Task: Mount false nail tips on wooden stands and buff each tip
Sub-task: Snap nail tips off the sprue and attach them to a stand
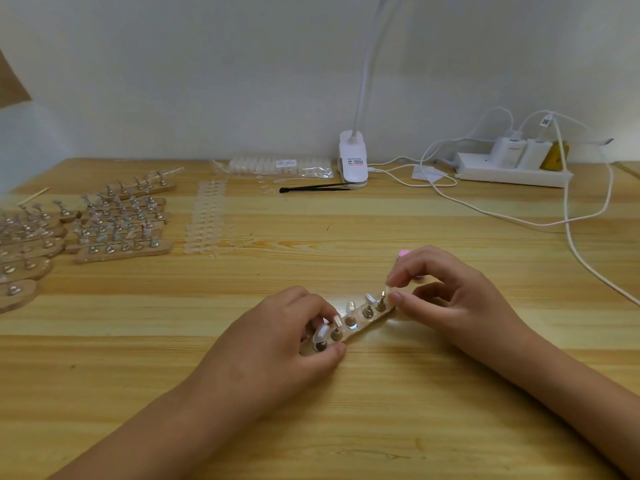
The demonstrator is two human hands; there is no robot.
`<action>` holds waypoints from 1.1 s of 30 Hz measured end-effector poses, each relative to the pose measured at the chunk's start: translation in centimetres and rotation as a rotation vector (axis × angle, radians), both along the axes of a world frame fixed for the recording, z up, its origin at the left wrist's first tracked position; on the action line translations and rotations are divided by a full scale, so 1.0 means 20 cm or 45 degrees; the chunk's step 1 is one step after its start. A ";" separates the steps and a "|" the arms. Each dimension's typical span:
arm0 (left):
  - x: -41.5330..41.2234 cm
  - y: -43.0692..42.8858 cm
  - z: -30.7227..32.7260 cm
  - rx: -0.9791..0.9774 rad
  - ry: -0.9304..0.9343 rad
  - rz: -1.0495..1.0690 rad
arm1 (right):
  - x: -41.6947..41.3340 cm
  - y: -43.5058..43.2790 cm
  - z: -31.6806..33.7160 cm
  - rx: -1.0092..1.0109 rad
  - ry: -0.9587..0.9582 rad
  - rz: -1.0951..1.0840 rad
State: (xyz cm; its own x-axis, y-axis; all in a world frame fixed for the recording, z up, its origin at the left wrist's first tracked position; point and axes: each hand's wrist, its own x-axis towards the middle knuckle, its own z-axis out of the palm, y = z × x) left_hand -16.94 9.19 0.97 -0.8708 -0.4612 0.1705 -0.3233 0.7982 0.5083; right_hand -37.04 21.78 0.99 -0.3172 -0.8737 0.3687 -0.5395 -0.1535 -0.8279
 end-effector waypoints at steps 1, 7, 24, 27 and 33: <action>0.00 0.00 0.00 -0.002 0.002 -0.001 | 0.00 0.00 0.00 0.001 0.014 0.008; 0.00 0.00 0.00 -0.011 0.005 -0.009 | -0.01 -0.01 -0.02 0.021 0.087 0.021; 0.00 0.00 0.00 0.006 -0.014 -0.005 | -0.02 -0.01 -0.04 -0.123 0.373 0.017; 0.01 0.00 0.00 0.006 -0.022 -0.010 | -0.03 -0.01 -0.04 -0.122 0.318 0.029; 0.00 0.00 0.00 0.017 -0.029 0.001 | -0.02 -0.01 -0.03 -0.175 0.580 0.009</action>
